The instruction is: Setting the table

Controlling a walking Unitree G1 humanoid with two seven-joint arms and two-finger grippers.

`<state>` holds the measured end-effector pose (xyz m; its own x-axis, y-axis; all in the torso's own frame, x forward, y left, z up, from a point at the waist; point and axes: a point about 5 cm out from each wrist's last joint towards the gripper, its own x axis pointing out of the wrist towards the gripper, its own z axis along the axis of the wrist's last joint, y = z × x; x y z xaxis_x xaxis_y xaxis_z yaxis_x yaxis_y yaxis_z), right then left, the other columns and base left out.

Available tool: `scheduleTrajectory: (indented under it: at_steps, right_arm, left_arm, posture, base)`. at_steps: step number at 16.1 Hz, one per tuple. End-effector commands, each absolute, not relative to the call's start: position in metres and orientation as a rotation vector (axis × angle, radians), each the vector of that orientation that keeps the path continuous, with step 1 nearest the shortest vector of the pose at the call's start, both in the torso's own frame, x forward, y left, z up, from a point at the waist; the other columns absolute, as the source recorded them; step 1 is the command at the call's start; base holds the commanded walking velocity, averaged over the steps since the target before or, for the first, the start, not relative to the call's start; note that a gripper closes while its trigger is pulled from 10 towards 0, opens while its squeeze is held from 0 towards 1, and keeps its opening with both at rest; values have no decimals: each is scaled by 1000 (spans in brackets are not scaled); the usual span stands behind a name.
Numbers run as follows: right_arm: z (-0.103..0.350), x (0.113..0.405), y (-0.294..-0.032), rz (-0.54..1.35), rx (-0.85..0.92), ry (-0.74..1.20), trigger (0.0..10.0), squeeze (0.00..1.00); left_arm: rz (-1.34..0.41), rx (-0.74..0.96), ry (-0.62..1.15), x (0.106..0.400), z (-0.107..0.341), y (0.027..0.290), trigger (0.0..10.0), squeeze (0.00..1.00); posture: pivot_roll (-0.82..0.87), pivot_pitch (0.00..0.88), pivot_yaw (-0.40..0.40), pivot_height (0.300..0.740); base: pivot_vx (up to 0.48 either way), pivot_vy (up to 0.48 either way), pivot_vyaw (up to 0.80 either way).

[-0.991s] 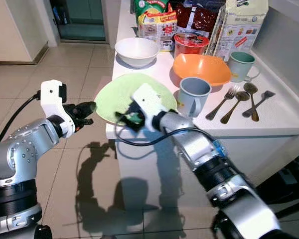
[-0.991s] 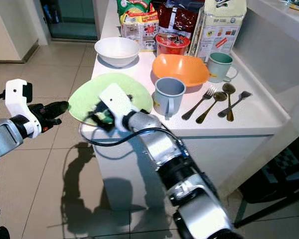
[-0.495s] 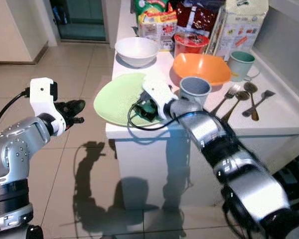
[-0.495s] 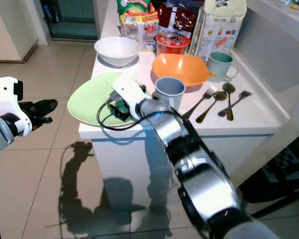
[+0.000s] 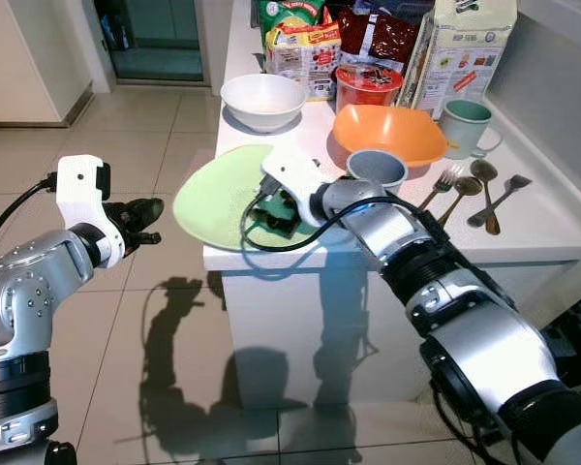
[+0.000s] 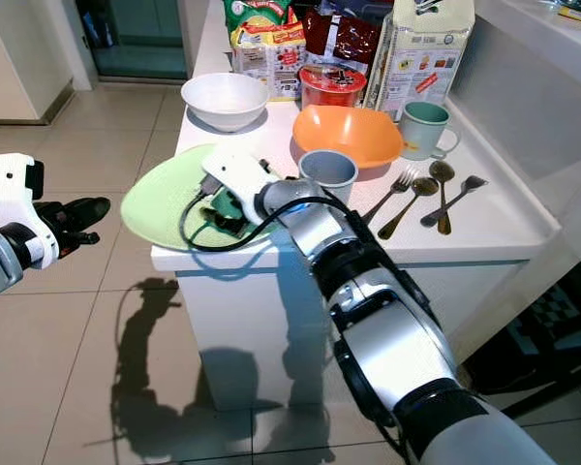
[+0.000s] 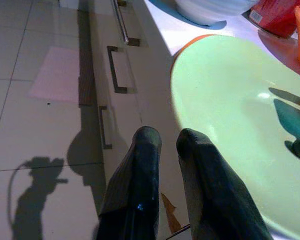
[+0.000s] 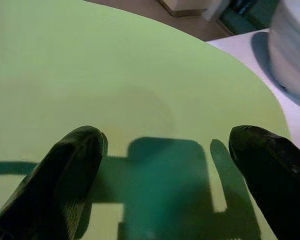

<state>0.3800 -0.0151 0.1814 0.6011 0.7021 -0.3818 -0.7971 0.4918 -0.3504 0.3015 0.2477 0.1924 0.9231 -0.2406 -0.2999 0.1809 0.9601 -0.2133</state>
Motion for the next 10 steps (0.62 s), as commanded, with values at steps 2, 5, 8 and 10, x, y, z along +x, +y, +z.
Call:
scheduleTrajectory:
  at_steps: [2, 5, 8, 10]
  right_arm:
    - [170, 376, -13, 952, -477, 259, 10000, 0]
    - [171, 375, -9, 959, -465, 246, 10000, 0]
    - [172, 376, -8, 952, -454, 236, 10000, 0]
    - [173, 376, -7, 950, -451, 231, 10000, 0]
  left_arm:
    - [-247, -210, 309, 303, 199, 244, 10000, 0]
    - [-274, -267, 288, 305, 201, 237, 10000, 0]
    - [-342, -299, 321, 302, 199, 227, 10000, 0]
    - [-345, -284, 347, 301, 194, 224, 10000, 808]
  posture:
    - [78, 0, -18, 740]
    - [78, 0, -18, 740]
    - [80, 0, -16, 740]
    - [79, 0, -14, 740]
  base:
    - [0, 0, 0]
    - [0, 0, 0]
    - [0, 0, 0]
    - [0, 0, 0]
